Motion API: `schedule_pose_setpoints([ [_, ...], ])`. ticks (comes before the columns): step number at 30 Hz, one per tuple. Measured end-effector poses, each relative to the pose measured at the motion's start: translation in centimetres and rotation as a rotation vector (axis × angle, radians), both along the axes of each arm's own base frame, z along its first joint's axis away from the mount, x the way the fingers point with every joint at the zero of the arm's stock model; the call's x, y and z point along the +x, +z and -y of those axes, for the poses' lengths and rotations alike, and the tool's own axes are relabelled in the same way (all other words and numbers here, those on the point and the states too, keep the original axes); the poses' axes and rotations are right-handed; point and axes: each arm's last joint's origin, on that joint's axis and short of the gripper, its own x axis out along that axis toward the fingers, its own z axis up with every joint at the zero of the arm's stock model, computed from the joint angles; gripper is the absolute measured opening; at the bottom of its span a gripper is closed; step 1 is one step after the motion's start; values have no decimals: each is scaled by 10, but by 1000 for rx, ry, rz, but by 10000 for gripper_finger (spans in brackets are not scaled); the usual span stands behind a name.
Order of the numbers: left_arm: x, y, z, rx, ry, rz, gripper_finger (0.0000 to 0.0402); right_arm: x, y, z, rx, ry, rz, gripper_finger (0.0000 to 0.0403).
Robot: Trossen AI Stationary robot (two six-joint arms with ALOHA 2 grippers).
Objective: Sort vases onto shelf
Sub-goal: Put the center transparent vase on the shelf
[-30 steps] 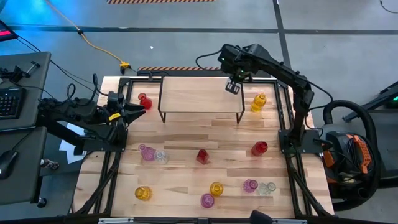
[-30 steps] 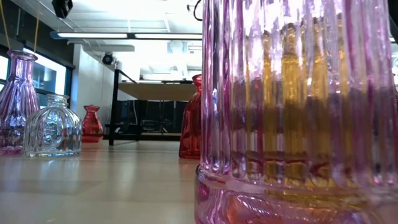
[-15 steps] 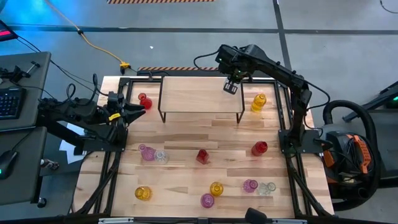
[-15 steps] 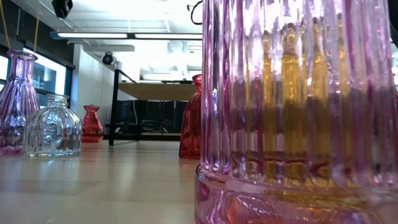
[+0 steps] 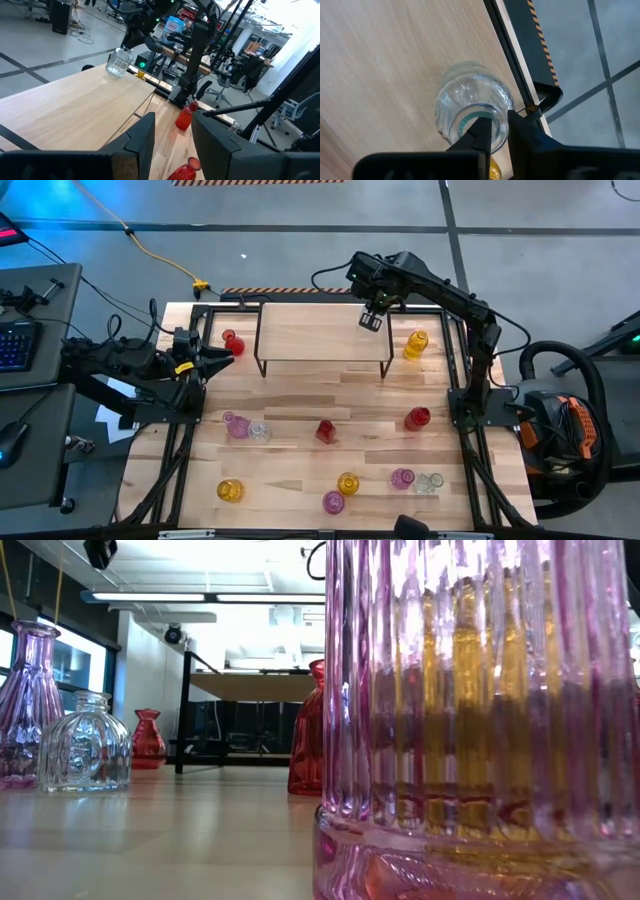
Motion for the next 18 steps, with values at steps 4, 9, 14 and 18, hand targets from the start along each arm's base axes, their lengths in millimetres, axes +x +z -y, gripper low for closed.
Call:
schedule_pose_setpoints([
  [4,0,0,0,0,0,0,120,0,-1,0,4,1,-1,49],
  [9,0,0,0,-1,0,1,120,1,-1,0,0,1,6,58],
  [14,0,0,0,-1,0,1,120,1,0,1,-2,1,10,58],
  [18,0,0,0,-2,0,1,120,1,-1,1,-21,-3,-2,59],
])
